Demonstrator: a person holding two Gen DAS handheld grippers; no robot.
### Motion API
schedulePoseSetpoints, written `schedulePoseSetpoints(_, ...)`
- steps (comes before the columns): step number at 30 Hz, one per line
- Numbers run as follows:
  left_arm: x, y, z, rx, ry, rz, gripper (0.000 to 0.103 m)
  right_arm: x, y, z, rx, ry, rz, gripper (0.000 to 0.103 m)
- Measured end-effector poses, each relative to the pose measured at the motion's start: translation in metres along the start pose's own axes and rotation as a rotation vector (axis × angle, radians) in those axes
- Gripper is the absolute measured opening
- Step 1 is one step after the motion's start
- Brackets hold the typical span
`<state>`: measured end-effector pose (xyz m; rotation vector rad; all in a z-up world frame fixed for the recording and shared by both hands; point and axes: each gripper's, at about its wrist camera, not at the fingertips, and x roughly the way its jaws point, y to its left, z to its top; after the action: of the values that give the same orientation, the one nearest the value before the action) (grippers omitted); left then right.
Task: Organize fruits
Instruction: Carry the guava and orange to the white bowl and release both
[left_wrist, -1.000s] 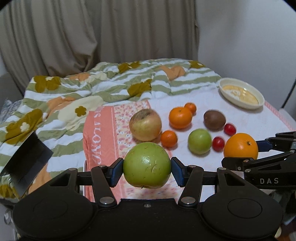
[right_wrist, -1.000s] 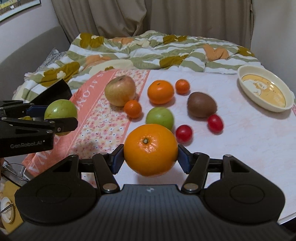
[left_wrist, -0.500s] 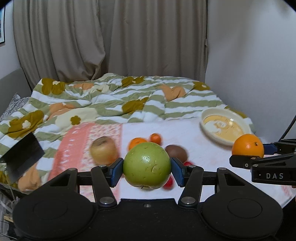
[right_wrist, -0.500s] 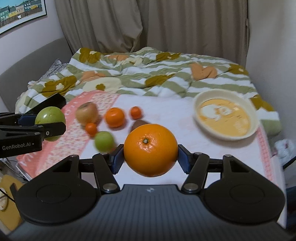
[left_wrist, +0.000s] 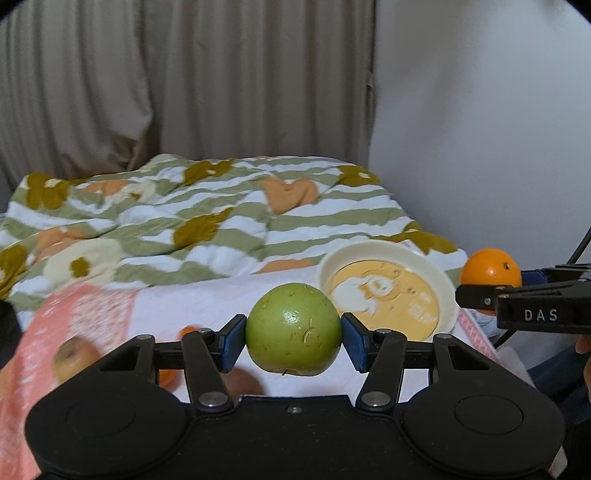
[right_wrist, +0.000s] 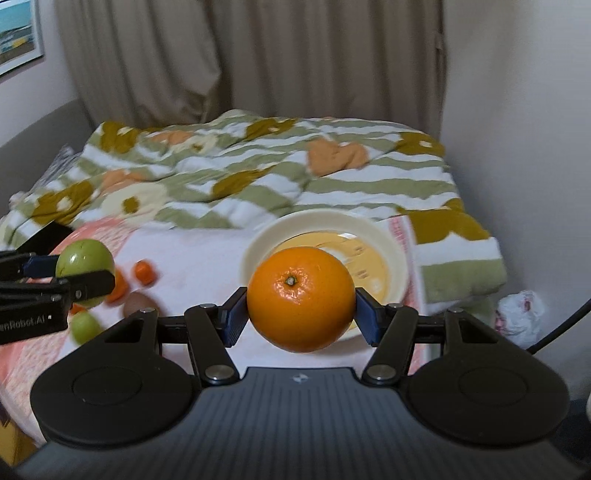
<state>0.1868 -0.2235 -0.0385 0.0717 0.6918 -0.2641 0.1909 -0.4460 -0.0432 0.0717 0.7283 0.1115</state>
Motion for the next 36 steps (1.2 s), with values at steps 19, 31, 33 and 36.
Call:
schedulePoseSetpoints(19,0.175,-0.055,0.057,0.152,0.135,-0.127,0.060,0.104,-0.074,0.048,0.121,0.059,-0.076,0.075)
schedulePoseSetpoints(31,0.215,-0.070,0.052,0.256,0.170,-0.143,0.060,0.125,-0.092,0.051,0.175,0.083,-0.112,0.075)
schedulePoseSetpoints(33,0.212,-0.073,0.053,0.264,0.153,-0.149,0.089,0.124,-0.095,0.051,0.178,0.079,-0.114,0.075)
schedulePoseSetpoints(36,0.199,-0.073,0.058,0.259,0.113,-0.139,0.103,0.118,-0.097,0.053,0.183,0.072,-0.110,0.075)
